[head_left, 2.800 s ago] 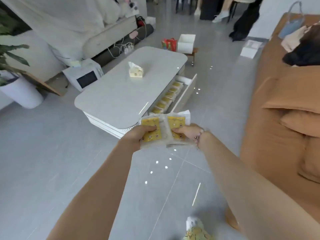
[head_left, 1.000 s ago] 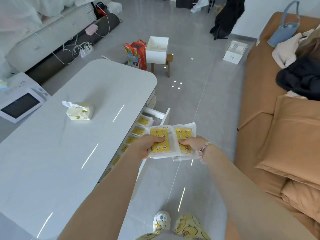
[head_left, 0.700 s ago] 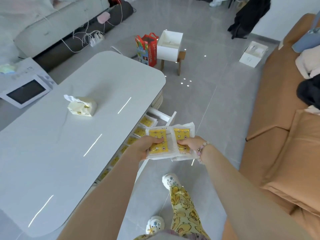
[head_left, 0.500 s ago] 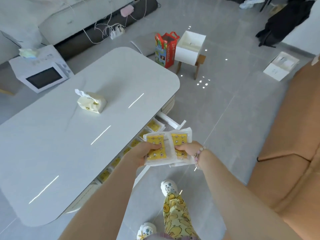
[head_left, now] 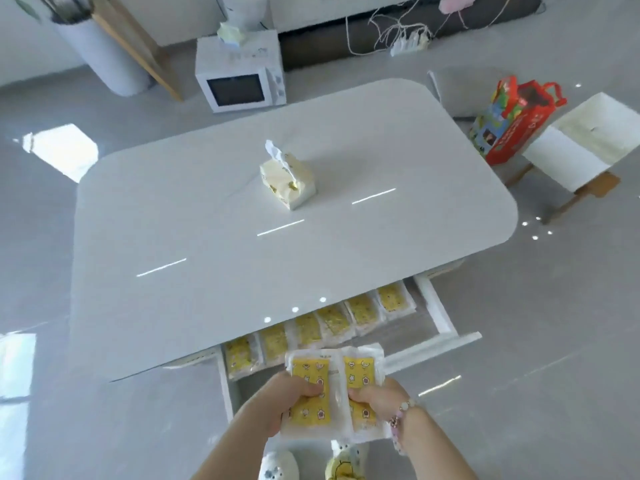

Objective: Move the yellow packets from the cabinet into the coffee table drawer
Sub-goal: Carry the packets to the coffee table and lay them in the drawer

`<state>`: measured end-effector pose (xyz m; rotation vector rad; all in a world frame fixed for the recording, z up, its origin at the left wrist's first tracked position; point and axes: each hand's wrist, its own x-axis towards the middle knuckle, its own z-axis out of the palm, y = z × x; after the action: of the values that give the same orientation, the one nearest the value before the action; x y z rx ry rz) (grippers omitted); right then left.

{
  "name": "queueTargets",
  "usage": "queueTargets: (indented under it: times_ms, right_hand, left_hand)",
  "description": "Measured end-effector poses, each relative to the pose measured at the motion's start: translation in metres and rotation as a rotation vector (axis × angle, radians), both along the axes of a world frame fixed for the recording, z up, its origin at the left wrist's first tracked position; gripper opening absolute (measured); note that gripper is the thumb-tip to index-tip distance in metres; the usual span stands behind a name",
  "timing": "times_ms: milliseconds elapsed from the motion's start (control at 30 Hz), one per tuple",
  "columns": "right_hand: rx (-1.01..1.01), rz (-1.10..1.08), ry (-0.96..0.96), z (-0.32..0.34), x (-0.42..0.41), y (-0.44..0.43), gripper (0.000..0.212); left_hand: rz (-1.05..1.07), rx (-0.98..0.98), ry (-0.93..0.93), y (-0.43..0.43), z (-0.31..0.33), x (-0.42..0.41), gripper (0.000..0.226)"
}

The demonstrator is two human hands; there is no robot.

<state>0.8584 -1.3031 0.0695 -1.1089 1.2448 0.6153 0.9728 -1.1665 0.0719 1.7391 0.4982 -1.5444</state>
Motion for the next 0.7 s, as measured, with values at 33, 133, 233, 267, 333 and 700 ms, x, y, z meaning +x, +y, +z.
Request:
queueTargets:
  times_ms: [33, 133, 233, 267, 333, 700]
  right_hand:
    - [0.013, 0.048, 0.014, -0.014, 0.008, 0.006, 0.031]
    - [0.042, 0.182, 0.039, -0.055, 0.035, 0.021, 0.021]
    - [0.002, 0.292, 0.025, -0.093, 0.067, 0.03, 0.016]
    - [-0.026, 0.332, 0.024, -0.108, 0.079, 0.033, 0.028]
    - [-0.062, 0.407, 0.021, -0.146, 0.101, 0.042, 0.047]
    - [-0.131, 0.623, -0.042, -0.265, 0.147, 0.09, 0.063]
  left_hand:
    - [0.037, 0.014, 0.018, 0.01, -0.015, 0.002, 0.023]
    - [0.157, 0.003, 0.064, 0.04, -0.063, 0.011, 0.023]
    - [0.24, -0.046, 0.037, 0.059, -0.113, 0.026, 0.023]
    - [0.28, -0.058, 0.013, 0.065, -0.128, 0.032, 0.023]
    - [0.375, -0.106, -0.008, 0.078, -0.156, 0.043, 0.02]
    - [0.386, -0.191, -0.067, 0.14, -0.267, 0.084, 0.02]
